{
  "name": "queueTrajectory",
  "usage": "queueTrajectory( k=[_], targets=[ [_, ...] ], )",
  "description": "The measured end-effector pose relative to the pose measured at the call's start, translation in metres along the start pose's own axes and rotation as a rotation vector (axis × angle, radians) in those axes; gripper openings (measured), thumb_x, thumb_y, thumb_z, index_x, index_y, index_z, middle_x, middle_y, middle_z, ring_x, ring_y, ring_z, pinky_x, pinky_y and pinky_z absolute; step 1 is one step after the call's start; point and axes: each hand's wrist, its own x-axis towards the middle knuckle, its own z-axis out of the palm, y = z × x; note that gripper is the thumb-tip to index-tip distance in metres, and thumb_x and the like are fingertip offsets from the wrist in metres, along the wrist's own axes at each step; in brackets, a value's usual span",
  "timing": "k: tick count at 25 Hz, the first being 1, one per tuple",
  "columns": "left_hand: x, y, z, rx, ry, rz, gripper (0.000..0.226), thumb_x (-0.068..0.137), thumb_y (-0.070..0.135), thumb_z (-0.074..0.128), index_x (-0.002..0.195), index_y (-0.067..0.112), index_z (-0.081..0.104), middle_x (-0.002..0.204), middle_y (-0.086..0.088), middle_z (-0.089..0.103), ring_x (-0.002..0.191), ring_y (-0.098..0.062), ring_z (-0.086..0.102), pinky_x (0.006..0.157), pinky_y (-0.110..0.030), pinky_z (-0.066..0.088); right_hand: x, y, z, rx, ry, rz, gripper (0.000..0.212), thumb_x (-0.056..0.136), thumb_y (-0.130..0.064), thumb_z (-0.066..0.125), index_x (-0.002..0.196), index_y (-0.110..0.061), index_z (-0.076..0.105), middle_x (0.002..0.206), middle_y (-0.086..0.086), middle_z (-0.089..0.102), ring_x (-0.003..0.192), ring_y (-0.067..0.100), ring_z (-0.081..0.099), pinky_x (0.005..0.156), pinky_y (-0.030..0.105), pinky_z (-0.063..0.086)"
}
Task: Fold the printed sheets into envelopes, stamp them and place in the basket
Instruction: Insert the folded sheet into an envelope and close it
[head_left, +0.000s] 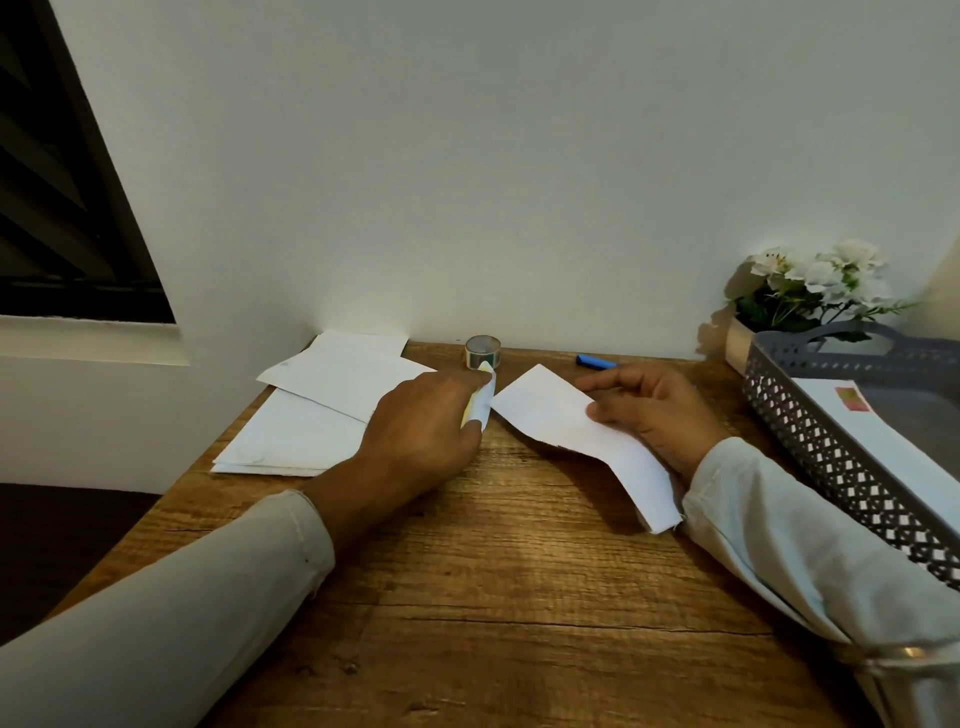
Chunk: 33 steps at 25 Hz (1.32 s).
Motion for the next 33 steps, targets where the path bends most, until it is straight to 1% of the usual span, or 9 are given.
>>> queueTrajectory(
  k=[3, 6, 10, 14, 20, 24, 28, 31, 33],
  targets=[
    [-0.001, 0.001, -0.001, 0.022, -0.017, 0.028, 0.051, 0.099, 0.036, 0.054, 0.149, 0.033, 0.042, 0.15, 0.007, 0.049, 0.133, -0.018, 0.048, 0.106, -0.032, 0.04, 0.0, 0.001, 0.001, -0.035, -0.021, 0.003, 0.024, 0.087, -0.007, 0.073, 0.105, -0.022, 0.078, 0.096, 0.002, 0.078, 0.076, 0.02, 0.073, 0.059, 0.029, 0.055],
    [-0.001, 0.003, 0.0, 0.016, -0.058, -0.005, 0.059, 0.098, 0.035, 0.058, 0.152, 0.034, 0.036, 0.154, 0.008, 0.044, 0.137, -0.019, 0.046, 0.109, -0.033, 0.039, -0.001, 0.0, 0.004, -0.041, -0.037, 0.003, 0.024, 0.088, -0.008, 0.072, 0.107, -0.022, 0.077, 0.096, 0.002, 0.078, 0.078, 0.019, 0.073, 0.059, 0.027, 0.053],
    [-0.001, 0.003, -0.002, 0.041, -0.073, 0.001, 0.061, 0.096, 0.032, 0.058, 0.152, 0.037, 0.033, 0.155, 0.008, 0.042, 0.138, -0.019, 0.044, 0.109, -0.035, 0.039, -0.001, -0.003, 0.009, -0.082, -0.062, 0.004, 0.023, 0.089, -0.008, 0.072, 0.104, -0.025, 0.077, 0.1, 0.0, 0.077, 0.084, 0.019, 0.072, 0.061, 0.026, 0.052],
    [-0.004, 0.004, -0.003, 0.015, -0.086, 0.029, 0.063, 0.094, 0.026, 0.056, 0.152, 0.038, 0.033, 0.152, 0.007, 0.045, 0.136, -0.019, 0.045, 0.109, -0.034, 0.038, -0.004, -0.005, 0.012, -0.088, -0.09, 0.021, 0.023, 0.089, -0.009, 0.072, 0.1, -0.028, 0.077, 0.098, -0.002, 0.077, 0.081, 0.015, 0.071, 0.058, 0.023, 0.051],
    [-0.004, 0.01, -0.004, 0.013, -0.104, 0.044, 0.055, 0.095, 0.019, 0.056, 0.147, 0.033, 0.046, 0.151, 0.007, 0.048, 0.135, -0.017, 0.046, 0.112, -0.032, 0.037, -0.004, -0.008, 0.015, -0.104, -0.152, 0.038, 0.023, 0.089, -0.008, 0.072, 0.099, -0.027, 0.078, 0.101, -0.002, 0.078, 0.089, 0.016, 0.071, 0.068, 0.027, 0.053],
    [-0.01, 0.019, -0.005, 0.03, -0.107, 0.096, 0.056, 0.097, 0.02, 0.055, 0.15, 0.032, 0.041, 0.152, 0.007, 0.046, 0.137, -0.017, 0.044, 0.115, -0.033, 0.037, -0.003, -0.011, 0.018, -0.102, -0.18, 0.069, 0.022, 0.088, -0.006, 0.071, 0.098, -0.025, 0.079, 0.101, -0.002, 0.078, 0.091, 0.018, 0.071, 0.068, 0.028, 0.054],
    [-0.014, 0.028, -0.005, 0.068, -0.106, 0.181, 0.059, 0.099, 0.02, 0.052, 0.153, 0.032, 0.034, 0.157, 0.008, 0.039, 0.142, -0.016, 0.038, 0.116, -0.034, 0.033, -0.001, -0.015, 0.025, -0.103, -0.15, 0.084, 0.022, 0.087, -0.008, 0.074, 0.104, -0.022, 0.078, 0.108, -0.001, 0.076, 0.097, 0.017, 0.069, 0.073, 0.027, 0.052],
    [-0.013, 0.025, -0.006, 0.079, -0.106, 0.145, 0.06, 0.099, 0.016, 0.052, 0.153, 0.033, 0.034, 0.158, 0.007, 0.038, 0.143, -0.017, 0.038, 0.117, -0.035, 0.033, -0.001, -0.017, 0.019, -0.087, -0.206, 0.16, 0.024, 0.087, -0.013, 0.076, 0.109, -0.022, 0.074, 0.107, 0.004, 0.076, 0.095, 0.02, 0.072, 0.072, 0.03, 0.055],
    [-0.01, 0.018, -0.009, 0.078, -0.082, 0.101, 0.057, 0.098, 0.013, 0.052, 0.15, 0.033, 0.04, 0.155, 0.007, 0.043, 0.139, -0.017, 0.042, 0.116, -0.035, 0.036, -0.002, -0.017, 0.009, -0.122, -0.273, 0.227, 0.027, 0.087, -0.014, 0.076, 0.113, -0.021, 0.071, 0.105, 0.008, 0.077, 0.089, 0.023, 0.073, 0.068, 0.034, 0.057]
  ],
)
